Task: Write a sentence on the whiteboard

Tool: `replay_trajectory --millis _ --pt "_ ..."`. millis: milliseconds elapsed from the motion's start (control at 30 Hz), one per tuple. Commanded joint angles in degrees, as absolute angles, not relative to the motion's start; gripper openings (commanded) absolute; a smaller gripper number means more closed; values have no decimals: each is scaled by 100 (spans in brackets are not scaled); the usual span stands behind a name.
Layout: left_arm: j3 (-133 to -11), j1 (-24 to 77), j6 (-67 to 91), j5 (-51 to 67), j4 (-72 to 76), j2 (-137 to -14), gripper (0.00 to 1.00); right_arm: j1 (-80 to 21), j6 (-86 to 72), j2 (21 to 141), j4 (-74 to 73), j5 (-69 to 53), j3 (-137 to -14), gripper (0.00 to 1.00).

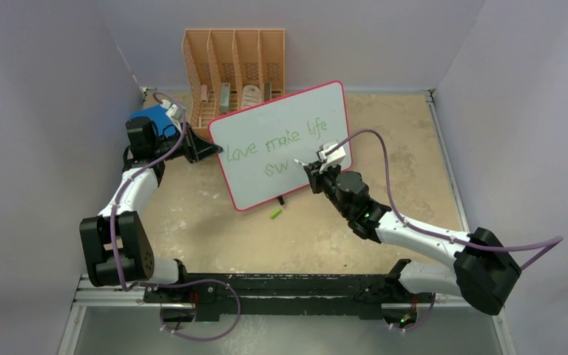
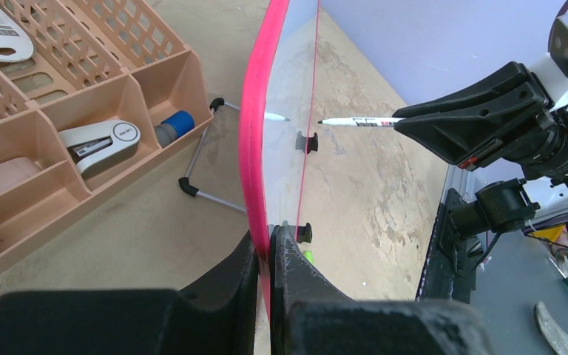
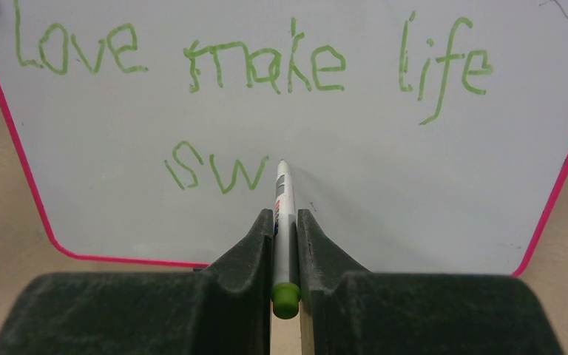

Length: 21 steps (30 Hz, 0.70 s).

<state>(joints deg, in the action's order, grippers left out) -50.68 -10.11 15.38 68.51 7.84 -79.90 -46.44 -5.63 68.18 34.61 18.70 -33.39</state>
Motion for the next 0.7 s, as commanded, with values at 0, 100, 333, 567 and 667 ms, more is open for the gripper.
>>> replay_trajectory --millis 0,100,333,567,667 --pt "-5156 -1037 1274 6728 1035 -7758 0 -4614 -679 6808 3563 1864 -3323 0" --pt "-5159 -1037 1274 6726 1035 -7760 0 -4614 -677 6852 3595 1816 -3322 0" --pt "-5159 -1037 1274 6733 1037 -7769 0 -4614 -688 7005 3691 1736 -3366 0" --pt "-5156 -1037 1274 6750 1045 -7770 0 -4614 -684 7066 3763 1738 -3398 0" --pt "-5155 -1037 1274 6758 1038 -7775 0 -4614 -683 7095 3784 1768 -3403 0"
